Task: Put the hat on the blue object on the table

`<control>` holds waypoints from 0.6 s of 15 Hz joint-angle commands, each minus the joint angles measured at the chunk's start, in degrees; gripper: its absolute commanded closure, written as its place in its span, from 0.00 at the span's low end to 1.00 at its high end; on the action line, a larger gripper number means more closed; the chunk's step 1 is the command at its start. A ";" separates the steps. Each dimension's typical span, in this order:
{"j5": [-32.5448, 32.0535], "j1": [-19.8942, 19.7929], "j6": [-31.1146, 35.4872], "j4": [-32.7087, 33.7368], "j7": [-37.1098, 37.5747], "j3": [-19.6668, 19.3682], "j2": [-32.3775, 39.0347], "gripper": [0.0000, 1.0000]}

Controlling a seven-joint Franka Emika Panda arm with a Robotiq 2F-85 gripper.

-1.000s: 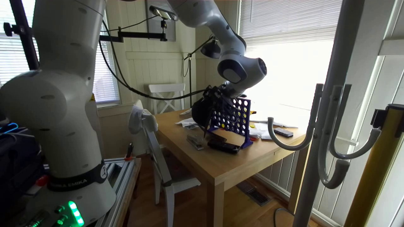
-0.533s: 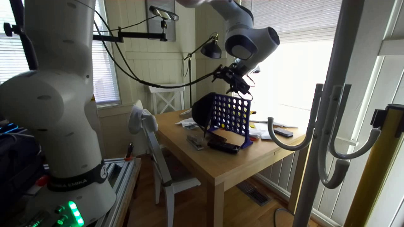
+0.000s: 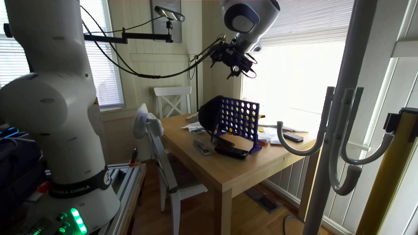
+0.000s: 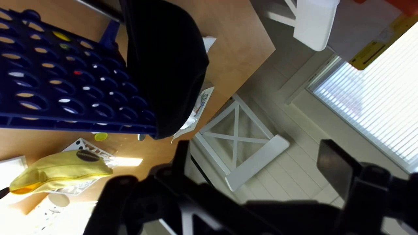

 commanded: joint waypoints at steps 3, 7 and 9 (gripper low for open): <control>-16.31 1.05 -4.39 -0.37 6.39 0.47 -6.05 0.00; -20.11 1.14 -5.71 0.27 5.46 0.06 -6.73 0.00; -22.98 1.05 -7.54 0.25 6.41 -0.27 -8.80 0.00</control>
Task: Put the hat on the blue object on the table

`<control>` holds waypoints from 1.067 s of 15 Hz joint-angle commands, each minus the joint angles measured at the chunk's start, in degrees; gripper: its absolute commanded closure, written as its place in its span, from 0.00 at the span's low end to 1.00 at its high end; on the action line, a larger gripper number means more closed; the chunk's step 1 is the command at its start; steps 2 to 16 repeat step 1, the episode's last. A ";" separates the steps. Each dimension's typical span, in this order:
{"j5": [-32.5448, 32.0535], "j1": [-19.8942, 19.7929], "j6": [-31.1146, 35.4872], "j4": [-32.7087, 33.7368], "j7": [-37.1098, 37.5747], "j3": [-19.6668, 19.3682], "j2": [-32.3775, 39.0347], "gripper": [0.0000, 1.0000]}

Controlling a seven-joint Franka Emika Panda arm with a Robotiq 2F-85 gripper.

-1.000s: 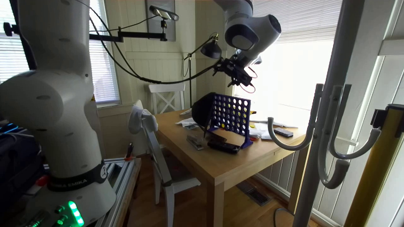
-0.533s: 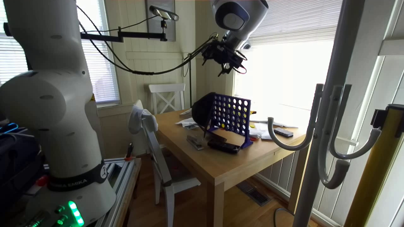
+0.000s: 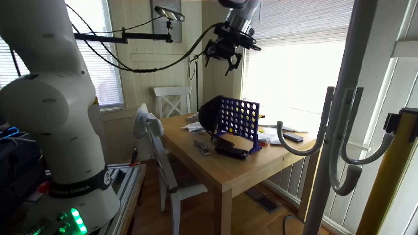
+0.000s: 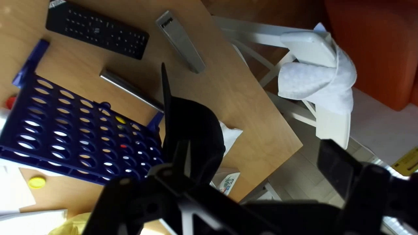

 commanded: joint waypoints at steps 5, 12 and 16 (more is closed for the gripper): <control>-0.54 0.38 -0.35 0.16 0.23 -0.38 -0.36 0.00; -0.54 0.38 -0.35 0.16 0.23 -0.38 -0.36 0.00; -0.54 0.38 -0.35 0.16 0.23 -0.38 -0.36 0.00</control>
